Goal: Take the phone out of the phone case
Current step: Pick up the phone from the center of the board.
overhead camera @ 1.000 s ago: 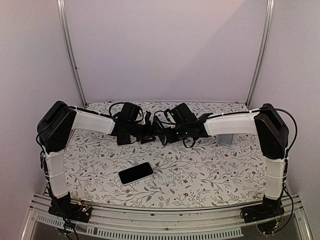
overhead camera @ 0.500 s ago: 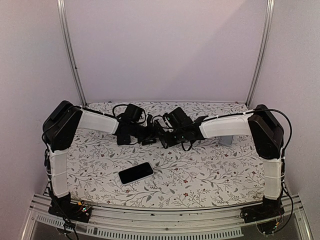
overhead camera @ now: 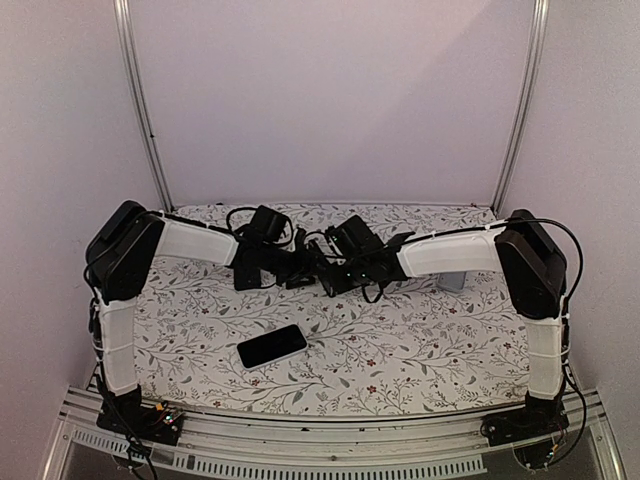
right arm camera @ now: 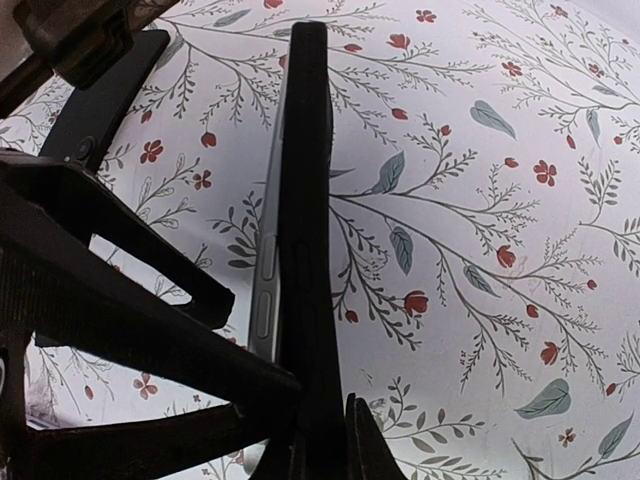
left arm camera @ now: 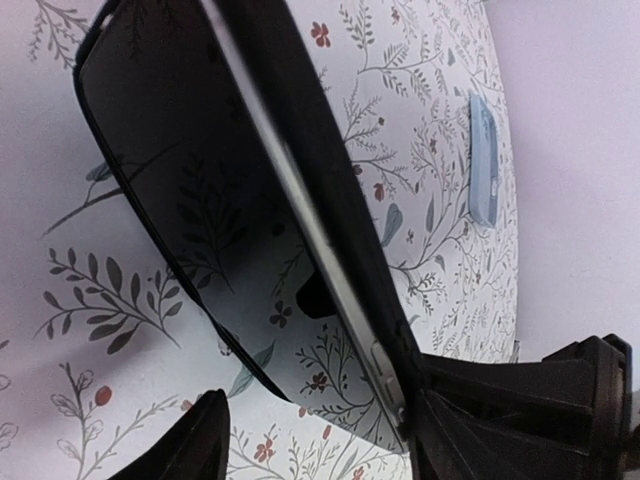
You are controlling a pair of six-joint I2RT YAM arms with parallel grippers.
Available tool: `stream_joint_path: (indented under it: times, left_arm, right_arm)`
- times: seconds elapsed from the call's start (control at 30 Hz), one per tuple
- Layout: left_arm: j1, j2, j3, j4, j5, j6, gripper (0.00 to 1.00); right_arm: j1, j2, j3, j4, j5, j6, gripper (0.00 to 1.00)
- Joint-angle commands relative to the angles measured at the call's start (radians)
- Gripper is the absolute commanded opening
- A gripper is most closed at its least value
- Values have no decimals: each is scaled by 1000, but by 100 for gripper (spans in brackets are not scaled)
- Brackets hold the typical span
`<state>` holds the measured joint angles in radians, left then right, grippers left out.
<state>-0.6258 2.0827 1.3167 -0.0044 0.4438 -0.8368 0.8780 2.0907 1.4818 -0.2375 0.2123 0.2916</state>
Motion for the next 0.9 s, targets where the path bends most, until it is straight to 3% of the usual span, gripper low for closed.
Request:
stream_joint_path:
  times: [0.0, 0.87]
  left_arm:
    - [-12, 11, -66, -97, -72, 20, 60]
    - [0, -84, -145, -70, -70, 11, 48]
  right_arm:
    - [11, -12, 36, 69, 42, -9, 0]
    - [-23, -45, -20, 114, -89, 29, 0]
